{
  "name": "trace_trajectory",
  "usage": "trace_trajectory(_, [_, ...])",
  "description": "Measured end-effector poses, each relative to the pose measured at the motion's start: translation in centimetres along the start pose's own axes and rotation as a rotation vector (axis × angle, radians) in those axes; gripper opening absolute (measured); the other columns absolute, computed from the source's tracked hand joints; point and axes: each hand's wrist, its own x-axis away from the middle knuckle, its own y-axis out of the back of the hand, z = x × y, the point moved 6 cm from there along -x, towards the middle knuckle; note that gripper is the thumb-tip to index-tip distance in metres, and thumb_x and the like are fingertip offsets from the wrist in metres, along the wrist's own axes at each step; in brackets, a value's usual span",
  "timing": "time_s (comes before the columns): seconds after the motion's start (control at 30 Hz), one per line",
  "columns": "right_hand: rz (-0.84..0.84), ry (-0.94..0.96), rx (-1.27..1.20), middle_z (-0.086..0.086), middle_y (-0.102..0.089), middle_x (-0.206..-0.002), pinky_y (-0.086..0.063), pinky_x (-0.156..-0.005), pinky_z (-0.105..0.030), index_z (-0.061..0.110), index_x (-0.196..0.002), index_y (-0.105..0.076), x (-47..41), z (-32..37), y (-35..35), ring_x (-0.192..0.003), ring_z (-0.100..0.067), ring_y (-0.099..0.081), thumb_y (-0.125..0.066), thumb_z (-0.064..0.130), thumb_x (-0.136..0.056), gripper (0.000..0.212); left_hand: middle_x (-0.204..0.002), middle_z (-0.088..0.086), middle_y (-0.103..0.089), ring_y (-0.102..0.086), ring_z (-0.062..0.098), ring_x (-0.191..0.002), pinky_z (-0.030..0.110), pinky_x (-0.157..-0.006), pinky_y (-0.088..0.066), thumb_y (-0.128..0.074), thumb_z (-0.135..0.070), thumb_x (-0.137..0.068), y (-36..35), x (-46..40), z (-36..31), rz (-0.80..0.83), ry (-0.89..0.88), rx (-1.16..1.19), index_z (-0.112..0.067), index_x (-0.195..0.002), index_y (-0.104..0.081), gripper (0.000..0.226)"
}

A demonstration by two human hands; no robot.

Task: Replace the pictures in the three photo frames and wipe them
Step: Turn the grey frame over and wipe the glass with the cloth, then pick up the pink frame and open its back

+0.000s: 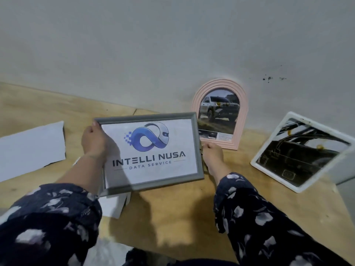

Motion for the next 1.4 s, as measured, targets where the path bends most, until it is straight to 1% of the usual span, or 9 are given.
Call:
trace_trajectory(0.13, [0.000,0.063,0.018,0.004,-0.064,-0.121,-0.045,-0.091,-0.031,0.024,-0.110,-0.069,0.0,1.6,-4.7,-0.104,-0.020,-0.058,-0.046,0.021,-0.097,0.027,-0.122,0.025,-0.056,-0.052,0.033,-0.108,0.027,-0.072,-0.026,-0.026,-0.033,-0.106,3.8,-4.6,-3.6,-0.130,-0.097,0.013,-0.002,-0.103,-0.055,0.043])
trace_trajectory(0.3, [-0.019,0.137,0.088,0.001,-0.068,-0.114,-0.048,-0.089,-0.032,0.022,-0.107,-0.071,0.3,4.7,-10.3,-0.098,-0.019,-0.060,-0.048,0.020,-0.097,0.025,-0.122,0.024,-0.057,-0.052,0.032,-0.111,0.032,-0.085,-0.031,-0.028,-0.031,-0.105,7.6,-11.3,-7.6,-0.216,-0.194,0.043,0.000,-0.105,-0.057,0.043])
trace_trajectory(0.47, [0.046,0.356,0.207,0.005,-0.065,-0.108,-0.045,-0.070,-0.014,0.022,-0.111,-0.068,1.3,8.0,-17.5,-0.094,-0.016,-0.059,-0.048,0.020,-0.097,0.025,-0.098,0.016,-0.054,-0.049,0.025,-0.091,0.030,-0.071,-0.029,-0.030,-0.034,-0.104,9.7,-18.5,-9.1,-0.206,-0.227,0.103,-0.009,-0.082,-0.047,0.038])
trace_trajectory(0.6, [0.164,0.592,0.519,0.002,-0.065,-0.113,-0.044,-0.088,-0.030,0.020,-0.111,-0.071,2.0,9.1,-23.5,-0.105,-0.019,-0.054,-0.049,0.018,-0.094,0.028,-0.081,0.004,-0.047,-0.040,0.016,-0.083,0.025,-0.066,-0.025,-0.032,-0.034,-0.104,8.5,-21.8,-8.1,-0.157,-0.219,0.140,-0.015,-0.072,-0.040,0.038])
trace_trajectory(0.67, [0.195,0.535,0.606,0.002,-0.064,-0.113,-0.042,-0.089,-0.031,0.017,-0.106,-0.072,1.7,8.1,-24.9,-0.107,-0.022,-0.052,-0.048,0.019,-0.093,0.028,-0.070,-0.004,-0.041,-0.038,0.015,-0.081,0.025,-0.062,-0.024,-0.032,-0.033,-0.104,7.7,-22.8,-7.1,-0.127,-0.190,0.175,-0.018,-0.068,-0.037,0.040])
trace_trajectory(0.83, [-0.144,0.171,0.135,-0.005,-0.063,-0.118,-0.039,-0.089,-0.026,0.010,-0.121,-0.060,0.1,10.3,-20.2,-0.110,-0.024,-0.057,-0.035,0.011,-0.100,0.033,-0.070,-0.008,-0.043,-0.040,0.015,-0.081,0.024,-0.066,-0.029,-0.034,-0.034,-0.103,4.8,-24.9,-5.5,-0.054,-0.133,0.295,-0.022,-0.067,-0.038,0.039])
trace_trajectory(0.97, [-0.175,0.038,-0.075,-0.002,-0.053,-0.108,-0.045,-0.085,-0.034,0.020,-0.139,-0.035,-1.5,13.3,-17.6,-0.096,-0.021,-0.053,-0.033,0.008,-0.099,0.042,-0.072,-0.004,-0.048,-0.043,0.016,-0.078,0.030,-0.072,-0.035,-0.036,-0.038,-0.100,1.3,-26.0,-5.6,0.033,-0.098,0.456,-0.023,-0.066,-0.039,0.037])
trace_trajectory(1.13, [-0.297,-0.016,-0.115,-0.006,-0.060,-0.124,-0.048,-0.096,-0.043,0.021,-0.134,-0.050,-3.3,12.1,-14.8,-0.108,-0.027,-0.057,-0.032,0.002,-0.096,0.046,-0.069,-0.007,-0.043,-0.038,0.014,-0.072,0.029,-0.071,-0.032,-0.039,-0.033,-0.098,-4.2,-25.1,-7.6,0.212,-0.169,0.541,-0.022,-0.065,-0.038,0.035])
trace_trajectory(1.4, [-0.097,-0.084,-0.058,0.002,-0.056,-0.131,-0.046,-0.085,-0.026,0.033,-0.144,-0.039,-5.1,8.1,-15.2,-0.102,-0.018,-0.054,-0.034,0.002,-0.097,0.056,-0.072,-0.008,-0.044,-0.039,0.010,-0.071,0.031,-0.073,-0.033,-0.039,-0.032,-0.098,-9.7,-24.0,-7.4,0.371,-0.188,0.513,-0.023,-0.068,-0.040,0.032])
